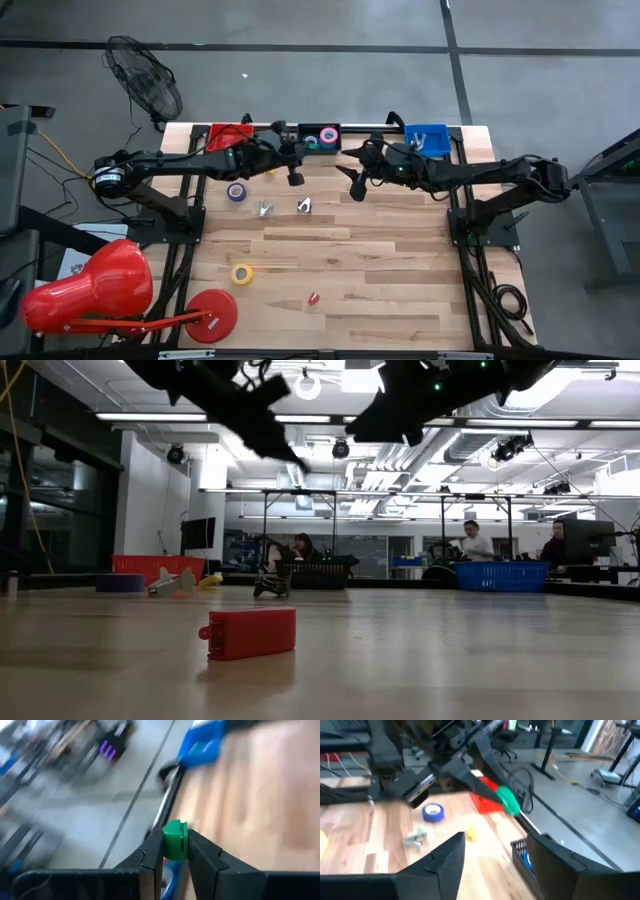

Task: Pick and place Stapler, Stapler remover, tape
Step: Put the green stapler into the red bin

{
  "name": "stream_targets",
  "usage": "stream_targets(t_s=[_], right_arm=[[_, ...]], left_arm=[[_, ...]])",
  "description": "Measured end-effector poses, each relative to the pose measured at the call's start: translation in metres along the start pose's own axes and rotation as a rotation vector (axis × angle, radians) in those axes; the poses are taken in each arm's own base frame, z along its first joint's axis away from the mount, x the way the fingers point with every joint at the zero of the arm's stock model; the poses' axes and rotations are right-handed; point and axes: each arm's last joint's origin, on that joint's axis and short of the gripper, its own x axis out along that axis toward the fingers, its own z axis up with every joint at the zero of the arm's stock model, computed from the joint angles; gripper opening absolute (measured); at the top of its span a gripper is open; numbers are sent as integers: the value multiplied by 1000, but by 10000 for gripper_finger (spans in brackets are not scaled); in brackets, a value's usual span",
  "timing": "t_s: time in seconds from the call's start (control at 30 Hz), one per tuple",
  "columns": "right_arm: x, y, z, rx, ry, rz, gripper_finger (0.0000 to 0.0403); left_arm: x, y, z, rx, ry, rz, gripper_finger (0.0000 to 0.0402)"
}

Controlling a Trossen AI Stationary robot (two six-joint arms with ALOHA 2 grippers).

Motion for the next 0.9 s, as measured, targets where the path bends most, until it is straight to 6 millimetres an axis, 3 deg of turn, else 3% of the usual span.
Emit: stream_targets(t_s=[0.27, 0.63, 0.9], right_arm=[[0, 0, -3, -5, 33, 5, 216], [0, -1, -3, -6, 35, -48, 213], [0, -1, -4, -7, 38, -47, 216]], left_arm=[[0, 9, -27, -73, 302, 196, 64], [1, 58, -83, -350, 606, 275, 64], [-5, 89, -110, -426, 726, 344, 64]])
